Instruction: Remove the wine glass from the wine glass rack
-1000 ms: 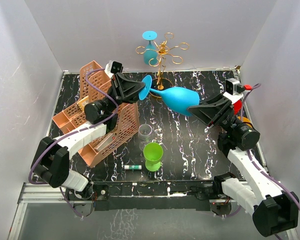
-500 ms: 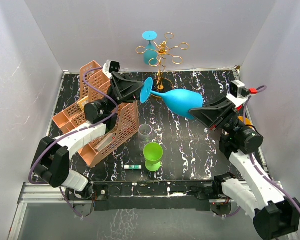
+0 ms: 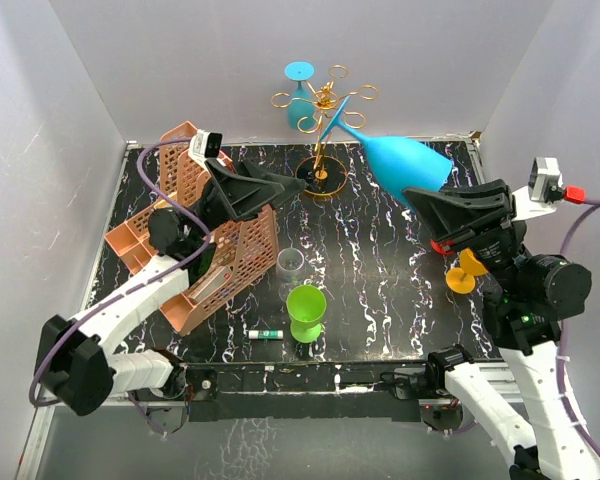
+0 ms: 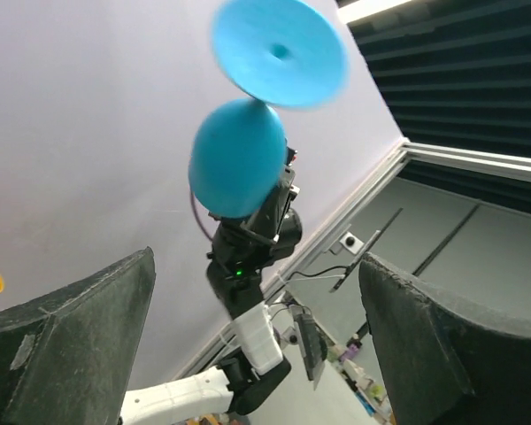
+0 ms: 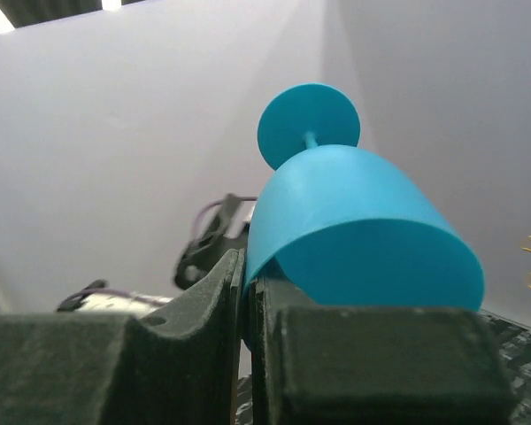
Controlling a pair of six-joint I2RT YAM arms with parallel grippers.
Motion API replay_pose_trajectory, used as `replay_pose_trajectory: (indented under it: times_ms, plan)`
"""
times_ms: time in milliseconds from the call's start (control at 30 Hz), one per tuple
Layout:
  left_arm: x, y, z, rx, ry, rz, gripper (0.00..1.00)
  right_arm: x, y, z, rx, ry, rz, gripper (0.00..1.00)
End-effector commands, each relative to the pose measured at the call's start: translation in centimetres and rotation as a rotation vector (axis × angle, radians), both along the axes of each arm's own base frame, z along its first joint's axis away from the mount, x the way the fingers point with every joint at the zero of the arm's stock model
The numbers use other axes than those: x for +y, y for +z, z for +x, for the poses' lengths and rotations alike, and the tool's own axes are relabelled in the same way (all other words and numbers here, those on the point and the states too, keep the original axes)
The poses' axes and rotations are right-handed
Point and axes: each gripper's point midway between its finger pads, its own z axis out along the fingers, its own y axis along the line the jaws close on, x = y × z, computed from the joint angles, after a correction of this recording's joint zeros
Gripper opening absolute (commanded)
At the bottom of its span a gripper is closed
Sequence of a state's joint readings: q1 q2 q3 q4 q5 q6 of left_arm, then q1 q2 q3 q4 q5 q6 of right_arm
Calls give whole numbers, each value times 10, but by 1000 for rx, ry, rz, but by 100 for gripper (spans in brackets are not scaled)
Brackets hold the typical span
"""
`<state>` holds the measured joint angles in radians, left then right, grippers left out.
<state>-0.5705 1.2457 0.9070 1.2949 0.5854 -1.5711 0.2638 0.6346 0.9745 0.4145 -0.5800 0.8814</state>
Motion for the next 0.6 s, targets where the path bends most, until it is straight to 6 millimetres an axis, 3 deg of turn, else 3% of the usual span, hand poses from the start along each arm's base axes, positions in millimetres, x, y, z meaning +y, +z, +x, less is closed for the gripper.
replay_pose_trajectory:
  times_ms: [0, 167, 367, 467, 567]
  plan:
    - [3, -12, 3, -48, 150, 129, 97, -34, -45, 62, 237, -373, -98, 8]
    - [9, -21, 15, -63, 316, 284, 97, -57, -135, 102, 599, -551, -195, 8]
    - [16, -27, 21, -108, 416, 408, 97, -59, -259, 112, 1036, -578, -413, 8]
    - [16, -28, 23, -128, 430, 433, 97, -74, -293, 110, 1188, -661, -506, 8]
    - [15, -29, 24, -144, 436, 449, 97, -93, -307, 109, 1266, -772, -543, 8]
